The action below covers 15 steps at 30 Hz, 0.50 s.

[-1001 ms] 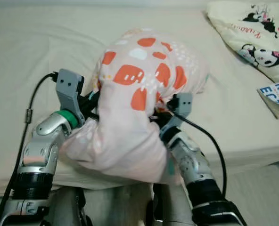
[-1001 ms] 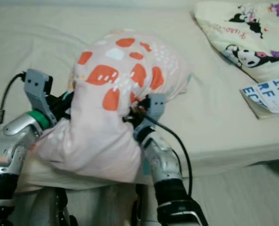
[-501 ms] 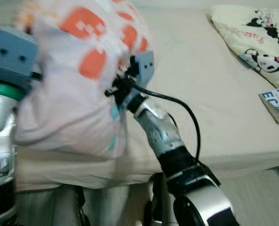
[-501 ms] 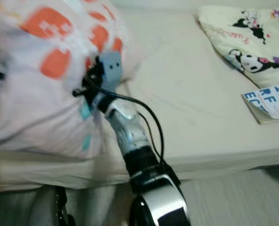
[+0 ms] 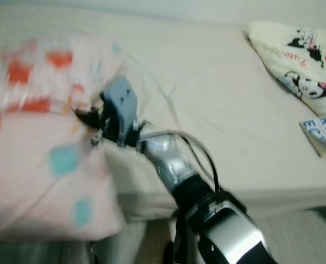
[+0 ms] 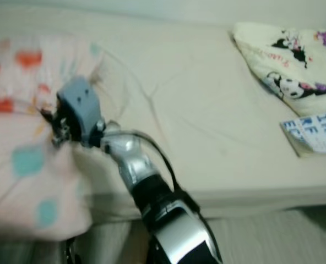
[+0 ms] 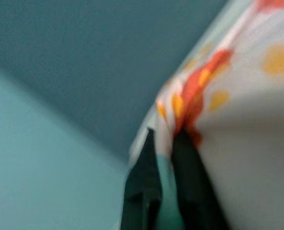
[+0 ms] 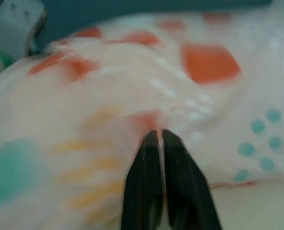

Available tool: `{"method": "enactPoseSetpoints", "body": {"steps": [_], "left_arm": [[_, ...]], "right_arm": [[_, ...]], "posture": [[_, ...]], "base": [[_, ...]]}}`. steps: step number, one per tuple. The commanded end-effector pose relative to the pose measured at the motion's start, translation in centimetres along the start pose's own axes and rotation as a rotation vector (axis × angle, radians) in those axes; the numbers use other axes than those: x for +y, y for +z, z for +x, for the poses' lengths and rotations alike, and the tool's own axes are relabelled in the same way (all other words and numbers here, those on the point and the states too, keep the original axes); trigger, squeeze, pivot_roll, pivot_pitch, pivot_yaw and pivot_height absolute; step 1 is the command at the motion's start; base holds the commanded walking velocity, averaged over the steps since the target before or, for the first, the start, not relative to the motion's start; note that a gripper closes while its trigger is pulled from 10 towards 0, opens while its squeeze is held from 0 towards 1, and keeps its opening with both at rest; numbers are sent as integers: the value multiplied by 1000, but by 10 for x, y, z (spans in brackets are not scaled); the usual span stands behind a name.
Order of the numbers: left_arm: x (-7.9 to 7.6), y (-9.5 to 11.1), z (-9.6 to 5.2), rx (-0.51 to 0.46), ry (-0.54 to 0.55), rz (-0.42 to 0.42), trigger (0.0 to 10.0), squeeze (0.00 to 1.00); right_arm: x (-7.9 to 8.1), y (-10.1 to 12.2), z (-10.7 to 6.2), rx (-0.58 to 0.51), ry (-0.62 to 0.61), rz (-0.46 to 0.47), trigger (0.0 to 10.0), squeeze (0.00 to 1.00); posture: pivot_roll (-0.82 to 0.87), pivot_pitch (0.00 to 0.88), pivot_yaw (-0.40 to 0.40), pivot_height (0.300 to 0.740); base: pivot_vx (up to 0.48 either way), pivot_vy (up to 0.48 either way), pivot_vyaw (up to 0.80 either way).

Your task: Clean up the room

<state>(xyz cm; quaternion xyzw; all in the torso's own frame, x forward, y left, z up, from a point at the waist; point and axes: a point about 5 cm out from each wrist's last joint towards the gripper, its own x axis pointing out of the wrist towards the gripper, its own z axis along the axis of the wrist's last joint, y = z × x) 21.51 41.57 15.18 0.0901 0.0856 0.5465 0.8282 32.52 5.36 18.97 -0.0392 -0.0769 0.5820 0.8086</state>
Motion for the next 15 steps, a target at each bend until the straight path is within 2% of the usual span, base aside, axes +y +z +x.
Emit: {"method": "enactPoseSetpoints", "body": {"steps": [1, 2, 3, 5, 6, 7, 8, 9, 10, 11, 12, 13, 14, 15], "left_arm": [[20, -16, 8, 89, 108, -32, 0, 0], [28, -17, 13, 98, 137, -17, 0, 0], [28, -17, 13, 98, 137, -17, 0, 0], [40, -10, 18, 69, 206, 17, 0, 0], [40, -10, 18, 69, 206, 17, 0, 0], [46, -3, 22, 47, 238, 29, 0, 0], [46, -3, 22, 47, 238, 29, 0, 0], [50, 3, 27, 26, 266, 33, 0, 0], [50, 3, 27, 26, 266, 33, 0, 0], [50, 10, 31, 6, 260, 42, 0, 0], [50, 10, 31, 6, 260, 42, 0, 0], [31, 18, 34, -25, 111, 39, 10000, 0], [10, 25, 33, -60, -46, 46, 10000, 0], [-11, 34, 24, -132, -191, 100, 10000, 0]], "right_arm": [[65, -31, 20, -60, 63, 255, 0, 0], [58, -44, 6, -31, 7, 275, 0, 0], [58, -44, 6, -31, 7, 275, 0, 0], [37, -60, -16, -1, -111, 287, 353, 0], [37, -60, -16, -1, -111, 287, 353, 0], [25, -64, -29, 3, -176, 287, 0, 0], [25, -64, -29, 3, -176, 287, 0, 0], [15, -67, -39, 3, -226, 282, 157, 0], [15, -67, -39, 3, -226, 282, 157, 0], [6, -67, -49, -2, -273, 277, 4235, 0], [6, -67, -49, -2, -273, 277, 4235, 0], [-3, -64, -59, -20, -323, 272, 10000, 0], [-10, -61, -67, -37, -360, 269, 10000, 0], [-18, -55, -74, -62, -401, 263, 10000, 0]], "posture": [[86, 192, -62, 570], [83, 191, -57, 570], [83, 191, -57, 570], [74, 190, -46, 570], [74, 190, -46, 570], [75, 189, -42, 570], [75, 189, -42, 570], [78, 189, -37, 570], [78, 189, -37, 570], [81, 188, -34, 570], [81, 188, -34, 570], [83, 190, -30, 570], [84, 192, -27, 570], [85, 195, -22, 570]], "base": [[0, 0, 0], [0, 0, 0], [0, 0, 0], [0, 0, 0], [0, 0, 0], [0, 0, 0], [0, 0, 0], [0, 0, 0], [0, 0, 0], [0, 0, 0], [0, 0, 0], [0, 0, 0], [0, 0, 0], [0, 0, 0]]}}
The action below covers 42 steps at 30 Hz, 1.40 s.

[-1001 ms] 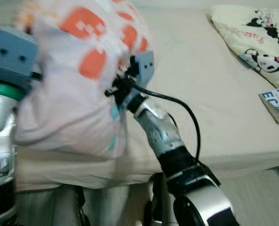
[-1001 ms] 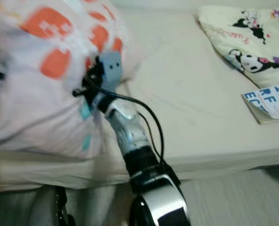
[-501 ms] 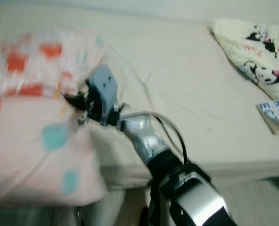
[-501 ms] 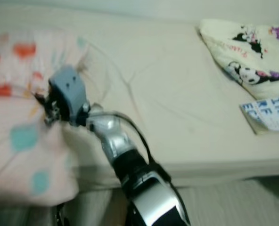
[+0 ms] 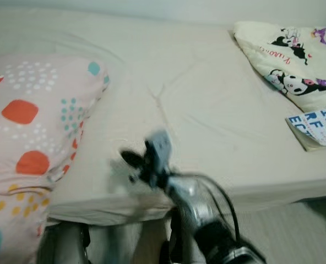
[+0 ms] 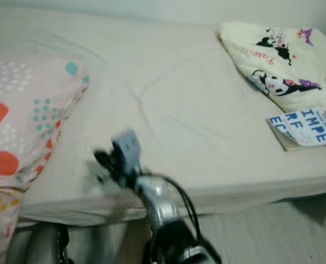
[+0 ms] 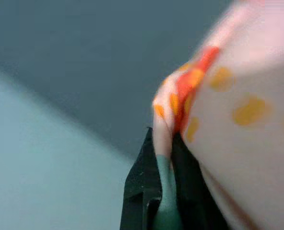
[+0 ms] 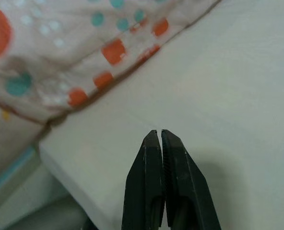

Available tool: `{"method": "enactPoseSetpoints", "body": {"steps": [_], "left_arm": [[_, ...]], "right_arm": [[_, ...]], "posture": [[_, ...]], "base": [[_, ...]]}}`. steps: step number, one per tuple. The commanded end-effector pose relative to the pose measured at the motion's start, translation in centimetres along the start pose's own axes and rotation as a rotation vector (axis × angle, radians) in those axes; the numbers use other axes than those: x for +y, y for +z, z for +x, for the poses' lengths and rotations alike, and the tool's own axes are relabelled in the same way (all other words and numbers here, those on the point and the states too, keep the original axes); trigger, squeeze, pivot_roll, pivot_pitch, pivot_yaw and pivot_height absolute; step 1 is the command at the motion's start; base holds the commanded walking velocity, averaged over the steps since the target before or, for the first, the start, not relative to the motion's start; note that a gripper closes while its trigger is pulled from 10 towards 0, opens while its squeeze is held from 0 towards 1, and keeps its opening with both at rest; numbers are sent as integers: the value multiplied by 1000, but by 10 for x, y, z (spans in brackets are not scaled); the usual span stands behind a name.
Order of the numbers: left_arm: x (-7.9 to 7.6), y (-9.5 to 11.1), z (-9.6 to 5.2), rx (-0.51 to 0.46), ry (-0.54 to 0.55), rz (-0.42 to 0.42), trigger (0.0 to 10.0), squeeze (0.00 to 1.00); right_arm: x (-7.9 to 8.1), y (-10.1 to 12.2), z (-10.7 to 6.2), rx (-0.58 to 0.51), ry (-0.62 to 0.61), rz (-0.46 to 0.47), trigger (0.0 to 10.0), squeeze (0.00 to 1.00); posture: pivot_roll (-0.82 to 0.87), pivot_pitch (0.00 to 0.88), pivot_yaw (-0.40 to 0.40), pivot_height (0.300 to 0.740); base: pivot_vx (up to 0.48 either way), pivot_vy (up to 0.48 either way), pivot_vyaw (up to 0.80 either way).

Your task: Clean up the room

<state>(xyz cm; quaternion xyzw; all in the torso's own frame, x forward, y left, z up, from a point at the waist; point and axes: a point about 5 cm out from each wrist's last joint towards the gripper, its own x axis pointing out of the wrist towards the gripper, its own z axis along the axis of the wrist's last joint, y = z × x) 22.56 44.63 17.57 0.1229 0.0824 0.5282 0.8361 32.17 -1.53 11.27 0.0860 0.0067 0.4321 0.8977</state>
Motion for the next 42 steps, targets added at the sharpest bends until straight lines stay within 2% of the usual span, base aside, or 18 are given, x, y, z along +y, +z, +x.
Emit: {"method": "enactPoseSetpoints", "body": {"steps": [1, 2, 3, 4, 9, 11, 13, 14, 15, 16, 20, 29, 30, 34, 38, 39, 41, 42], "left_arm": [[-19, 11, -6, -90, -157, 46, 10000, 0], [-19, 11, -6, -90, -157, 46, 10000, 0], [-33, 18, -14, -139, -244, 83, 10000, 1000], [-33, 18, -14, -139, -244, 83, 10000, 1000], [-66, 31, -76, -279, -381, 96, 10000, 1000], [-66, 31, -76, -279, -381, 96, 10000, 1000], [-72, 31, -93, -305, -442, 94, 10000, 1000], [-76, 30, -113, -358, -474, 112, 10000, 271], [-77, 30, -125, -395, -486, 125, 10000, 271], [-76, 35, -139, -486, -466, 150, 10000, 0], [-73, 50, -169, -692, -431, 172, 10000, 0], [-71, 71, -200, -791, -448, 145, 10000, 0], [-71, 72, -203, -757, -455, 122, 10000, 0], [-66, 22, -188, -102, -406, -166, 10000, 0], [-57, 9, -178, -85, -341, -95, 10000, 0], [-52, 14, -172, -157, -304, -48, 10000, 1000], [-50, 25, -170, -258, -295, -14, 10000, 1000], [-49, 45, -168, -423, -281, 39, 10000, 1000]], "right_arm": [[-5, 21, 1, -83, -28, -8, 10000, 0], [-5, 21, 1, -83, -28, -8, 10000, 0], [-10, 26, -2, -103, -49, -8, 10000, 0], [-10, 26, -2, -103, -49, -8, 10000, 0], [-36, 57, -18, -228, -172, 6, 10000, 0], [-36, 57, -18, -228, -172, 6, 10000, 0], [-39, 61, -21, -245, -192, 10, 10000, 0], [-42, 63, -24, -255, -206, 13, 10000, 0], [-42, 64, -27, -260, -214, 15, 10000, 0], [-42, 63, -29, -260, -218, 17, 10000, 0], [-40, 60, -33, -253, -218, 32, 10000, 0], [-40, 59, -37, -241, -230, 55, 10000, 0], [-40, 59, -38, -238, -233, 57, 10000, 0], [-42, 59, -40, -229, -241, 55, 10000, 0], [-43, 58, -42, -219, -247, 56, 10000, 0], [-43, 57, -42, -214, -249, 56, 10000, 0], [-44, 56, -42, -210, -250, 57, 10000, 0], [-44, 56, -42, -205, -250, 57, 10000, 0]], "posture": [[85, 195, -22, 570], [85, 195, -22, 570], [85, 195, -22, 570], [85, 195, -22, 570], [101, 204, -10, 570], [101, 204, -10, 570], [106, 204, -9, 570], [111, 205, -11, 570], [111, 205, -11, 570], [118, 204, -14, 570], [121, 203, -19, 570], [122, 200, -31, 570], [123, 198, -32, 570], [120, 195, -32, 570], [124, 191, -35, 570], [124, 191, -35, 570], [129, 187, -40, 570], [129, 187, -40, 570]], "base": [[0, 0, 0], [0, 0, 0], [0, 0, 0], [0, 0, 0], [0, 0, 0], [0, 0, 0], [0, 0, 0], [0, 0, 0], [0, 0, 0], [0, 0, 0], [0, 0, 0], [0, 0, 0], [0, 0, 0], [0, 0, 0], [0, 0, 0], [0, 0, 0], [0, 0, 0], [0, 0, 0]]}}
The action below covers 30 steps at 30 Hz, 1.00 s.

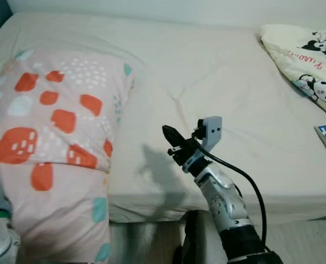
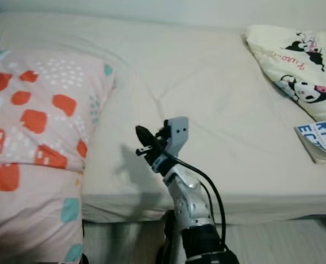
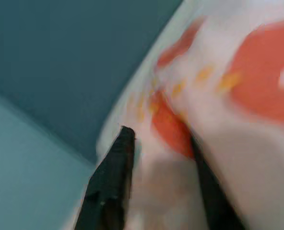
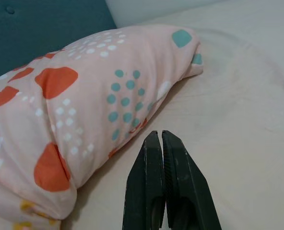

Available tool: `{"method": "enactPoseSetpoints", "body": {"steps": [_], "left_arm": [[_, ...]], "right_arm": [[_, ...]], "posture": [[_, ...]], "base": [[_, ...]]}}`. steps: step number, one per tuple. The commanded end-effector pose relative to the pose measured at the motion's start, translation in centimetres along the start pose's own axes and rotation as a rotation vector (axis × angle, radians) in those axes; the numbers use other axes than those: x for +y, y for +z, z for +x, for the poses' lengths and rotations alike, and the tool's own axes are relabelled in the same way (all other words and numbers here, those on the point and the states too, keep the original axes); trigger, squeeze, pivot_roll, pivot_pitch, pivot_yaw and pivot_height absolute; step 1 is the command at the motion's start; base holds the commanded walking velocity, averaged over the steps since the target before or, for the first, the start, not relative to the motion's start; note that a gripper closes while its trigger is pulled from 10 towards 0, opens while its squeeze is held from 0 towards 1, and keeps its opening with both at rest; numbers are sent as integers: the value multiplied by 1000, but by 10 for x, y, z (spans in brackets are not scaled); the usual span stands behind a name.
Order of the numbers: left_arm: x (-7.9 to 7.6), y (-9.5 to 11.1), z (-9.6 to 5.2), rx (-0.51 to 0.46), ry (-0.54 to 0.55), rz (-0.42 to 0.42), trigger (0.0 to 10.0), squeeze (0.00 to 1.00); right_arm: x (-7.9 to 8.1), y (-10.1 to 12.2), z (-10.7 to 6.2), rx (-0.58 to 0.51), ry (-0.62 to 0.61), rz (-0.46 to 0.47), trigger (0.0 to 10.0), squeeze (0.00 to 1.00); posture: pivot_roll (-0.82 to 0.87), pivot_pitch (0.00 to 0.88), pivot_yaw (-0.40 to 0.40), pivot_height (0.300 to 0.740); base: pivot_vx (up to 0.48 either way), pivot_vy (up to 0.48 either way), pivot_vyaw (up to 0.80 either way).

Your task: Clean up the room

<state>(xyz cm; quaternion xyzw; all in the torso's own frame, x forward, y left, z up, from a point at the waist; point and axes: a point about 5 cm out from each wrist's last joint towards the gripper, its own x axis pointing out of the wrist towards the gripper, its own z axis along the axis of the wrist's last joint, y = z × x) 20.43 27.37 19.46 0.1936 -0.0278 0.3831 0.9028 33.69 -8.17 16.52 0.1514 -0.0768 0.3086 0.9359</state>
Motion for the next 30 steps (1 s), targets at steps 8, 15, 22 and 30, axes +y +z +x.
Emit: {"method": "enactPoseSetpoints", "body": {"steps": [8, 15, 22, 30], "left_arm": [[-7, 56, 2, -351, -22, 108, 10000, 1000], [-43, 88, -23, -590, -263, 70, 10000, 0], [-57, 56, -12, -187, -508, -242, 10000, 0], [-58, 68, 6, -356, -550, -86, 10000, 0]], "right_arm": [[-1, -5, -3, 28, -10, 11, 10000, 0], [-3, -5, -4, 27, -17, 6, 10000, 0], [-15, -5, -24, 60, -26, -67, 10000, 0], [-33, 0, -33, 40, -122, -114, 10000, 0]], "posture": [[129, 182, -42, 570], [126, 174, -38, 570], [125, 164, -39, 570], [129, 146, -48, 570]], "base": [[0, 0, 0], [0, 0, 0], [0, 0, 0], [0, 0, 0]]}}
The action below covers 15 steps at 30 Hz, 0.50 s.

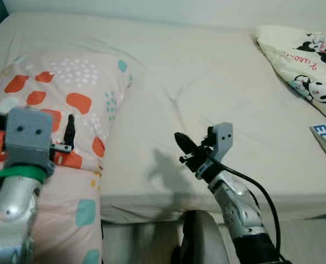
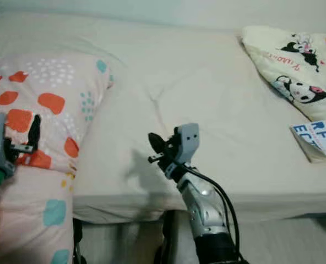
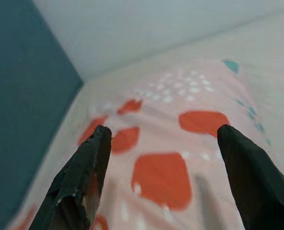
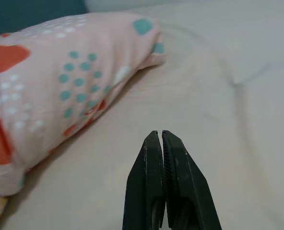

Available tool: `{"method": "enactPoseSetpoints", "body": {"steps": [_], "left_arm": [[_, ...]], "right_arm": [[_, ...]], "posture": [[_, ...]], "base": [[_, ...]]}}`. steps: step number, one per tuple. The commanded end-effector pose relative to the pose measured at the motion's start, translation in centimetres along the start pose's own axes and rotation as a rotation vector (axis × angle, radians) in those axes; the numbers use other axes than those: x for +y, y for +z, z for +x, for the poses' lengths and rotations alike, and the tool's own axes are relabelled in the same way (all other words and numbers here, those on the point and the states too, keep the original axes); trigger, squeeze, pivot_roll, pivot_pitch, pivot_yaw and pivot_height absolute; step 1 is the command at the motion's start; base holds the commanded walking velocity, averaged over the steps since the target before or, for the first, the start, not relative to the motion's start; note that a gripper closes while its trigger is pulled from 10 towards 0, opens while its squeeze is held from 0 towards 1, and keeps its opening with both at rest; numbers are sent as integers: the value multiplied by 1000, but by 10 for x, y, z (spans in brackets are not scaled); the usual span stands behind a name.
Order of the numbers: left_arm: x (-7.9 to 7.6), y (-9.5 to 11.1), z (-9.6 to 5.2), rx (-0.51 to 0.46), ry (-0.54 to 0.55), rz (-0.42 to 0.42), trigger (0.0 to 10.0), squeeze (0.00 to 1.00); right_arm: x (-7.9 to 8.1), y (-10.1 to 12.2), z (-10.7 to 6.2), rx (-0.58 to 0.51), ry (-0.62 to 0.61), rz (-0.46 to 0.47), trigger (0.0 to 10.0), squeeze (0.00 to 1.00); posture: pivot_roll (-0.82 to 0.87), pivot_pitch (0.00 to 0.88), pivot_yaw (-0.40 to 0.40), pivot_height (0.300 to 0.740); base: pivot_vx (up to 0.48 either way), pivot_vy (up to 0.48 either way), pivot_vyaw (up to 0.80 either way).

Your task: Clean up the room

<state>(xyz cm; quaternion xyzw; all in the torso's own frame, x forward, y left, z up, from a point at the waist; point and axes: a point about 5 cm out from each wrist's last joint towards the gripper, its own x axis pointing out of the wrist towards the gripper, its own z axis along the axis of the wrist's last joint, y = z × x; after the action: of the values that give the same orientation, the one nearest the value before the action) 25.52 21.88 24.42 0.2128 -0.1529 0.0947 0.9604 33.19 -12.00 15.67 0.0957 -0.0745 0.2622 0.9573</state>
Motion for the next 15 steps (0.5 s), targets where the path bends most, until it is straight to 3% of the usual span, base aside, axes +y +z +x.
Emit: {"method": "enactPoseSetpoints", "body": {"steps": [1, 4, 6, 7, 10, 12, 15], "left_arm": [[-7, -3, 2, -11, -50, 21, 10000, 0], [-17, -1, 7, -15, -116, -40, 10000, 0], [-28, 0, 14, 13, -153, -191, 10000, 0], [-28, 0, 14, 13, -153, -191, 10000, 0], [-37, 3, 23, 48, -193, -348, 10000, 0], [-41, 3, 28, 78, -215, -409, 10000, 0], [-44, 1, 32, 100, -226, -426, 10000, 0]], "right_arm": [[-5, -3, -5, 1, -54, 3, 10000, 0], [-6, 0, -6, -22, -93, -1, 10000, 0], [-7, 3, -7, -57, -155, -26, 10000, 0], [-7, 3, -7, -57, -155, -26, 10000, 0], [-14, 5, -10, -85, -261, -53, 10000, 0], [-21, 8, -11, -92, -314, -68, 10000, 0], [-26, 10, -13, -98, -335, -75, 10000, 0]], "posture": [[127, 137, -47, 570], [121, 127, -47, 570], [113, 116, -42, 570], [113, 116, -42, 570], [96, 104, -32, 580], [88, 101, -27, 590], [78, 97, -19, 599]], "base": [[0, 0, 0], [0, 0, 0], [0, 0, 0], [0, 0, 0], [0, 0, 0], [0, 0, 0], [0, 0, 0]]}}
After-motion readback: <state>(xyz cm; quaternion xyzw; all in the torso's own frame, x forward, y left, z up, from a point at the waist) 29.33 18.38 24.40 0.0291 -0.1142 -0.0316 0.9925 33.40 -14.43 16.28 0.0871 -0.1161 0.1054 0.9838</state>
